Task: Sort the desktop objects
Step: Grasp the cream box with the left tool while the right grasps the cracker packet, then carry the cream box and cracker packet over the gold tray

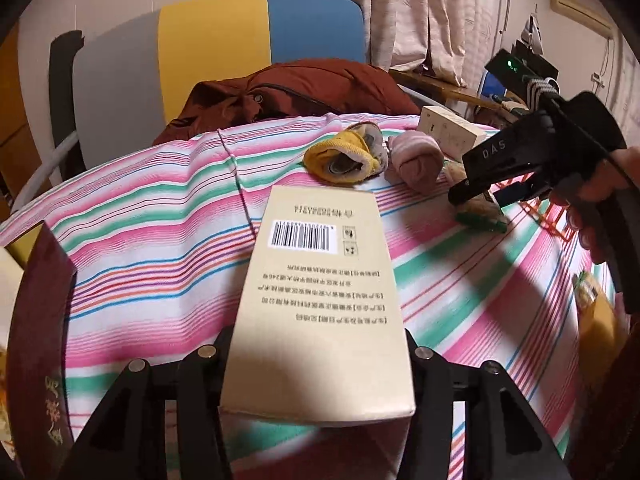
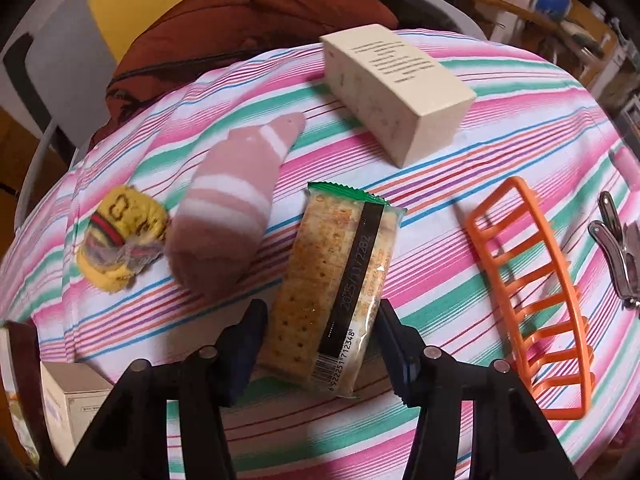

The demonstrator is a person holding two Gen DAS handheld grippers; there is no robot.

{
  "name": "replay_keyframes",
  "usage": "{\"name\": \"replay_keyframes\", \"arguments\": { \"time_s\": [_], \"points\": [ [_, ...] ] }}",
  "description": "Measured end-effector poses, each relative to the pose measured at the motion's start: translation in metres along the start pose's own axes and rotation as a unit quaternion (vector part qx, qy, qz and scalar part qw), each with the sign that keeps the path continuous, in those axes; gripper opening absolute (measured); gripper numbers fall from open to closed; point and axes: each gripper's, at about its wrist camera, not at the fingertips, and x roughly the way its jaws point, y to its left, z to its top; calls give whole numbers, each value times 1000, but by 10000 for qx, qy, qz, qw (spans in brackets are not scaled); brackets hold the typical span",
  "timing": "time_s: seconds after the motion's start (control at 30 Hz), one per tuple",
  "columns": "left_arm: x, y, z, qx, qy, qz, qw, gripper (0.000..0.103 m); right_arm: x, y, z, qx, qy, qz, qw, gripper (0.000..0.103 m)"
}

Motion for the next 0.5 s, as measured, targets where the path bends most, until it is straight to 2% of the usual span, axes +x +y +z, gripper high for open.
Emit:
{"name": "replay_keyframes", "arguments": {
  "time_s": [0.23, 0.37, 0.5],
  "points": [
    [-9, 15, -8, -332, -37, -245, 9991, 52, -15, 16, -36, -100, 251, 409, 9988, 55],
    [-14, 15, -13, -358, -58, -259, 9990, 52, -27, 4, -65, -26, 394, 888, 9953, 54],
    [-24, 23, -22, -634, -97, -283, 9975, 51, -37, 17, -86, -39, 458, 1320, 9902, 52]
  ]
}}
